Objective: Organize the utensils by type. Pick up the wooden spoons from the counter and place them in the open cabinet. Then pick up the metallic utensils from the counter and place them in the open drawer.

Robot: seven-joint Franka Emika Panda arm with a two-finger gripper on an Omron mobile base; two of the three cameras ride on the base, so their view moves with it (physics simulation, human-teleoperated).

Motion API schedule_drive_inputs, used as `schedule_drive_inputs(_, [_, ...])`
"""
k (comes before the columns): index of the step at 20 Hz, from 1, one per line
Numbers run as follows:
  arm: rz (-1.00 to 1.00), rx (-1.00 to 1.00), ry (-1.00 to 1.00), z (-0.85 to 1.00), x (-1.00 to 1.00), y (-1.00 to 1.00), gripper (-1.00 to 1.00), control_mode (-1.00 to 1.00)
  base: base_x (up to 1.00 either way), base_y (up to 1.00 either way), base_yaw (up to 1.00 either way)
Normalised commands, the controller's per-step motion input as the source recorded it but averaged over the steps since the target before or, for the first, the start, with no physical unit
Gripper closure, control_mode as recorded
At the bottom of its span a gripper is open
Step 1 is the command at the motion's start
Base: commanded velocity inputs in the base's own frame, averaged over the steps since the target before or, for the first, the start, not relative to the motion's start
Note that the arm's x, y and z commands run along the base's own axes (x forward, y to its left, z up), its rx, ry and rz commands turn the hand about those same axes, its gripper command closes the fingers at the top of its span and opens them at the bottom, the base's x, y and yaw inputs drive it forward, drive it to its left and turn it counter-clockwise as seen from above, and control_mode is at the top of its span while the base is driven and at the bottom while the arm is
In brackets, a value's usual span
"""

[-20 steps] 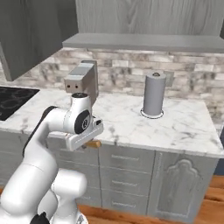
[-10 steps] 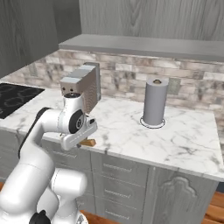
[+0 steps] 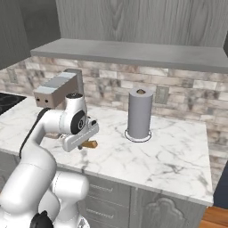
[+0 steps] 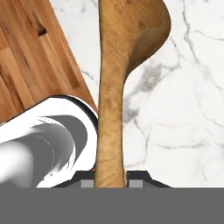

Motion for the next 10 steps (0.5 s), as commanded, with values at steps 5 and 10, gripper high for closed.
schedule_drive_inputs(5, [0.0, 0.0, 0.0, 0.0, 0.0, 0.0, 1.0, 1.0, 0.14, -0.27, 0.0])
schedule_drive_inputs(10, [0.0, 0.01, 0.0, 0.0, 0.0, -0.02, 1.0, -1.0, 0.0, -0.11, 0.0])
